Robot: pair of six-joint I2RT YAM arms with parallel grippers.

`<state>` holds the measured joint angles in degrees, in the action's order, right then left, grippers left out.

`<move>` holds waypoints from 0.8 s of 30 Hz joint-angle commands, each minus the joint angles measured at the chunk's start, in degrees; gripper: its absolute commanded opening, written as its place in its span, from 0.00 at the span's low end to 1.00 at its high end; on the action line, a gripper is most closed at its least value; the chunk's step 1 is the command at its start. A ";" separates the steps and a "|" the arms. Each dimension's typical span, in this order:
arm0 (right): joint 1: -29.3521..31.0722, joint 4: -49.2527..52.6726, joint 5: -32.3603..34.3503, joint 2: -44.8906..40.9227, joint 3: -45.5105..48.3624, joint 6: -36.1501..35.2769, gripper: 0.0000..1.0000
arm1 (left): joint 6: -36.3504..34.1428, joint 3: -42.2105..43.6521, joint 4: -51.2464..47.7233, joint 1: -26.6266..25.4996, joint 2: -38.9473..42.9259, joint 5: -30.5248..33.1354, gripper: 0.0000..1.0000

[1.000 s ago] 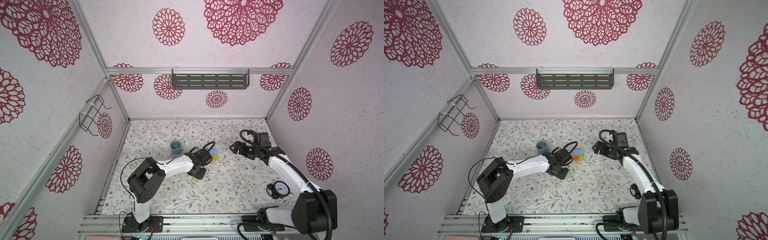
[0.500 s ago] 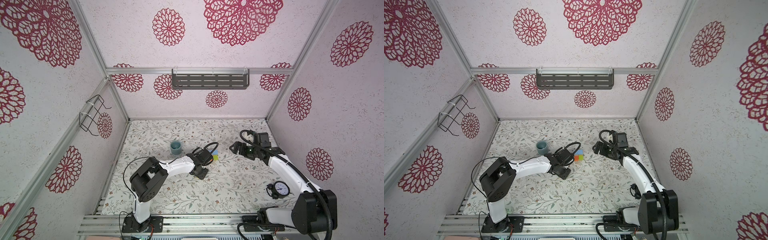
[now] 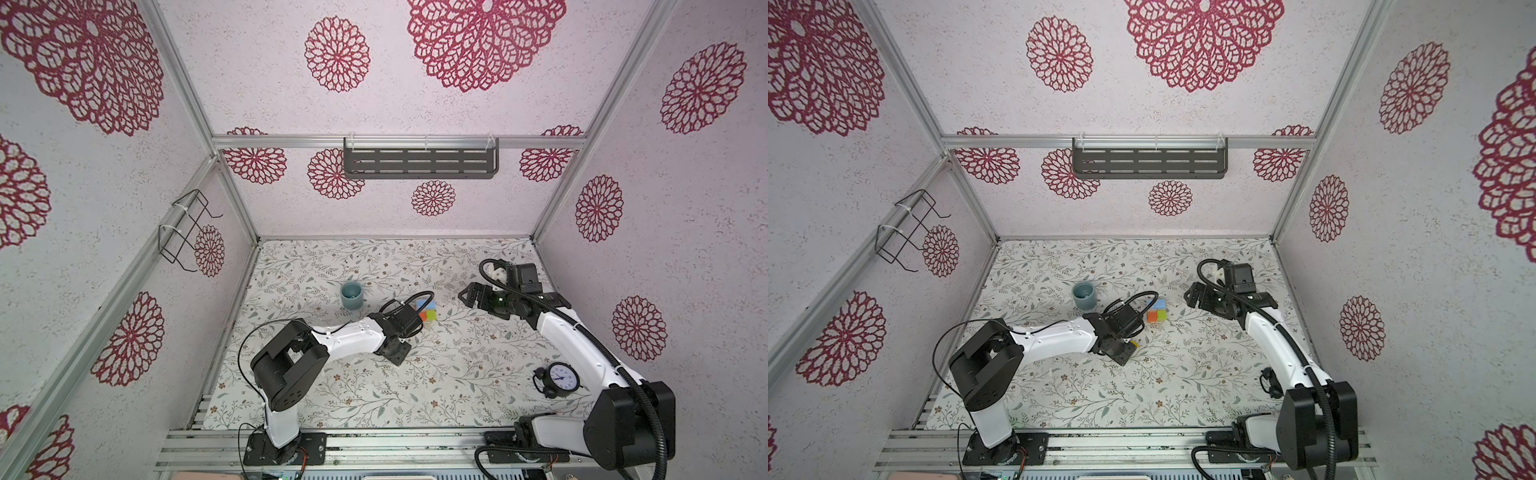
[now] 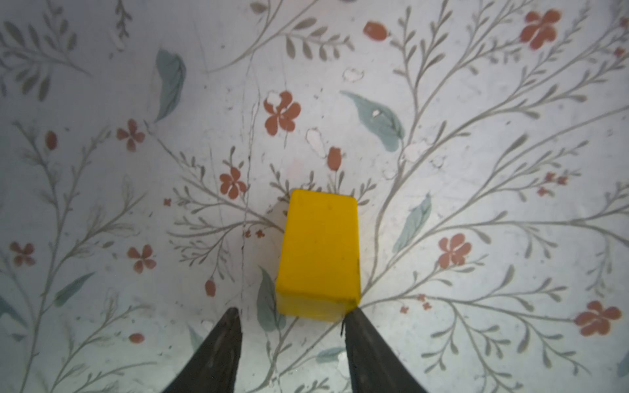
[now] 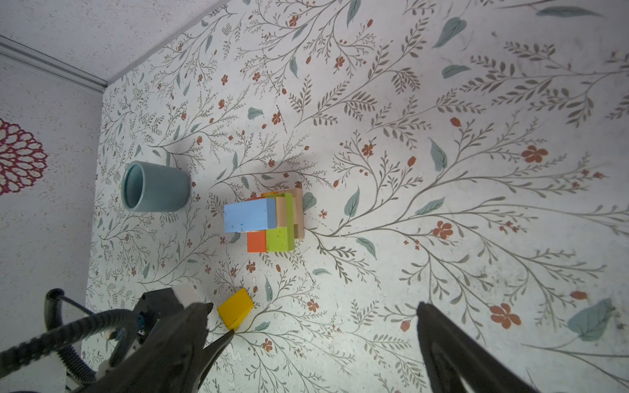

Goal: Build the wood block tower
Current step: 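Lift the yellow block with the left gripper and carry it toward the stack, then open the left gripper, releasing the yellow block beside the stack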

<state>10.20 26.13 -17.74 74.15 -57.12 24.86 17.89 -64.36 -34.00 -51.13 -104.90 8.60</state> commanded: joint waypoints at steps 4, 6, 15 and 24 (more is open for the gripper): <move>1.42 1.32 0.95 -1.41 -2.45 -1.26 0.99 | 1.64 1.69 -0.13 -0.28 1.82 6.85 0.53; 2.13 2.48 1.59 -1.13 -3.37 -2.21 0.99 | 2.27 2.08 -0.37 -0.28 2.30 8.92 0.53; 5.63 8.19 4.43 0.35 -7.48 -6.01 0.97 | 7.38 4.89 0.42 2.06 6.11 14.95 0.54; 13.48 14.78 5.52 4.35 -11.73 -11.28 0.85 | 19.62 11.94 -1.75 5.30 23.34 17.69 0.84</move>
<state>20.14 37.26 -13.06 77.91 -66.54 16.95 31.07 -54.35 -35.03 -47.68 -87.53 24.71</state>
